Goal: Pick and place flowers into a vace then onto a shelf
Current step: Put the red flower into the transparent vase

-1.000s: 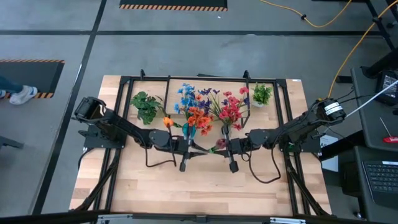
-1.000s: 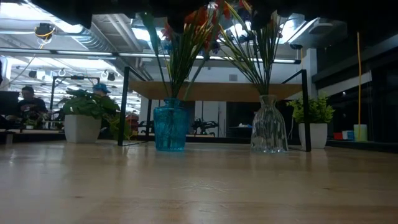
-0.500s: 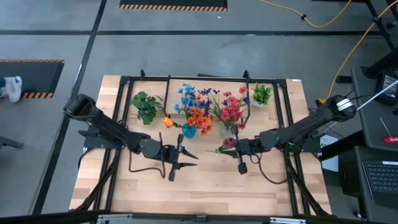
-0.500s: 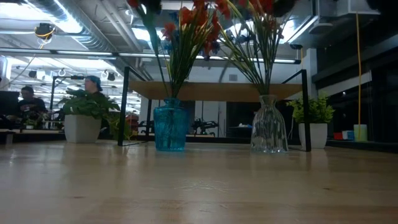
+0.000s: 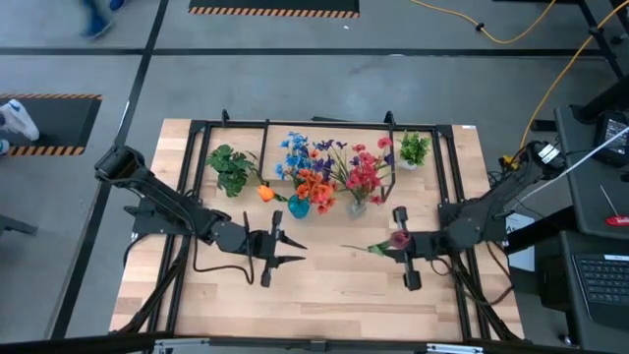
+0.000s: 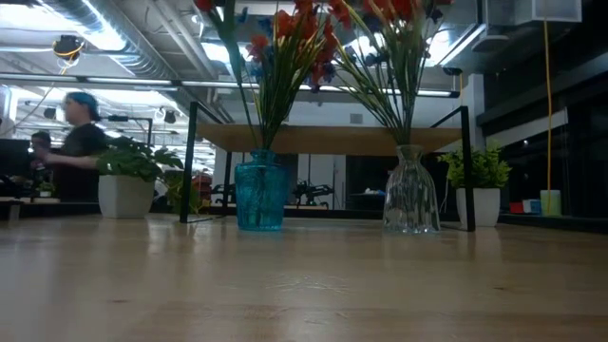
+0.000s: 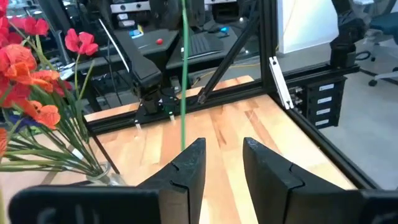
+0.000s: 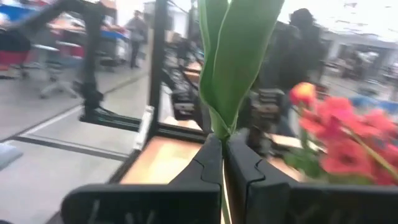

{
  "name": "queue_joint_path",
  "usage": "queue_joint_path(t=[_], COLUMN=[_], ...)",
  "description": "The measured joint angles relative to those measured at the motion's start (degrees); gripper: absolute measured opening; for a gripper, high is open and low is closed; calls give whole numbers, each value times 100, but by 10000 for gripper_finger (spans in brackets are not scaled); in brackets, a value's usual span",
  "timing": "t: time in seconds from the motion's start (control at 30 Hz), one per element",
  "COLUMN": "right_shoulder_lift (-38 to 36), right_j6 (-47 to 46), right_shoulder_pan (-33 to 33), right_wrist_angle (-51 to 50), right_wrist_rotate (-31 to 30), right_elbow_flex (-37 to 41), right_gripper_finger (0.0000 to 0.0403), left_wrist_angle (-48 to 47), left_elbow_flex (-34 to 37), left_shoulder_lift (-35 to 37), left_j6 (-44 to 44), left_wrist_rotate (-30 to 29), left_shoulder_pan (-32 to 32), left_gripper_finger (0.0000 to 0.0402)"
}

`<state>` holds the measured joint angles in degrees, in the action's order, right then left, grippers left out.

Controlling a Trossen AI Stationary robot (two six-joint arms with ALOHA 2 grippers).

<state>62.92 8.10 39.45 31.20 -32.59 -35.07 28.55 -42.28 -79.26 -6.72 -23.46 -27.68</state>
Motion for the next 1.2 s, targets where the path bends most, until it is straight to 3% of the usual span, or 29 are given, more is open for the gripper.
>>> queue_joint_path(t=[0.23, 0.47, 0.8, 1.03, 1.2], right_shoulder_lift=[-396, -639, -689, -690, -693], right_j6=[-8, -9, -206, 93, 19], right_shoulder_pan=[627, 662, -30, -531, -679], right_wrist_angle=[-762, -1146, -826, 318, 376], right_wrist_rotate=[-2009, -2910, -2989, -2276, -2259], right_elbow_flex=[0, 0, 510, 989, 1105], right_gripper_finger=[0, 0, 0, 0, 0], left_wrist_angle=[-8, -8, -8, -8, -8], left_elbow_flex=[0, 0, 0, 0, 0], left_shoulder_lift=[0, -2, -2, -4, -4], left_j6=[-4, -7, -5, 2, 11], left_wrist_rotate=[-14, -110, -112, -112, -112], left_shoulder_pan=[2, 2, 2, 2, 2], left_gripper_finger=[100, 100, 100, 100, 100])
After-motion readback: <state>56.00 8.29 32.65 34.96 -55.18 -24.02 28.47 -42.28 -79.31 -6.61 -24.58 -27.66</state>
